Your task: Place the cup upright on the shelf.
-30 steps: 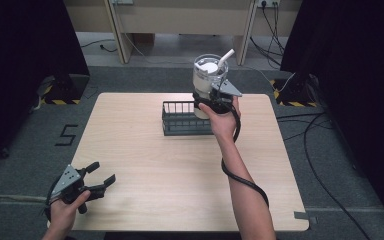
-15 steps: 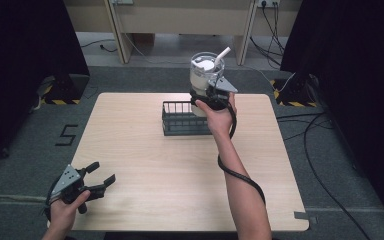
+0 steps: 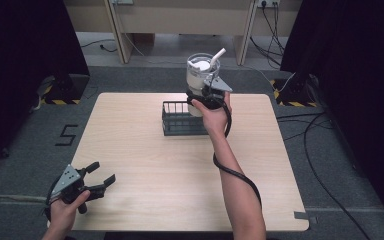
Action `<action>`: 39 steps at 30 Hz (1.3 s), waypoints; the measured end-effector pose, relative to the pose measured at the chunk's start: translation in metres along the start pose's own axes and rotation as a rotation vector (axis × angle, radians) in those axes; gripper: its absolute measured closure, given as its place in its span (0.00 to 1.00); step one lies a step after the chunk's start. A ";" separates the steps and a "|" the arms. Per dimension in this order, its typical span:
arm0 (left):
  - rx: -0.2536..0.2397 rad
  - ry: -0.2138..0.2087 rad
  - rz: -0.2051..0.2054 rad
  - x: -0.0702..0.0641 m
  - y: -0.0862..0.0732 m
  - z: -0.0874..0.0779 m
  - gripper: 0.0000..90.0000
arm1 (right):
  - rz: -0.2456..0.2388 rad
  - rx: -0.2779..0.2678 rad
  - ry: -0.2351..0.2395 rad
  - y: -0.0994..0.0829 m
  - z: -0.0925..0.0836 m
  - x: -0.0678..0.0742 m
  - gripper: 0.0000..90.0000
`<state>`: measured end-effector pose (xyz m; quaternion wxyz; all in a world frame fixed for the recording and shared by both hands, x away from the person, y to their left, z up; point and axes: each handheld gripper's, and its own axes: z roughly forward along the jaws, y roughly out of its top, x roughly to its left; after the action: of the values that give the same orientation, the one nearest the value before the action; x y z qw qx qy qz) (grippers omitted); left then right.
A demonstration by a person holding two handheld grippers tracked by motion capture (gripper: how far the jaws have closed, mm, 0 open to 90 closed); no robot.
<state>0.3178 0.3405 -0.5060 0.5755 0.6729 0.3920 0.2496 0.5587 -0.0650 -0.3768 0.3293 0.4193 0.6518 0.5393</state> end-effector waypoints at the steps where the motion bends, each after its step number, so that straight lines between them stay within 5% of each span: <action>1: 0.000 0.000 0.000 0.000 0.000 0.000 0.16 | 0.003 0.002 0.000 -0.001 0.001 0.000 0.13; 39: -0.003 -0.002 -0.001 0.000 0.000 0.000 0.16 | -0.006 0.051 -0.011 -0.023 0.023 0.005 0.13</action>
<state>0.3178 0.3410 -0.5058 0.5771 0.6722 0.3913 0.2490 0.5722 -0.0528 -0.4038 0.3238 0.4287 0.6649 0.5190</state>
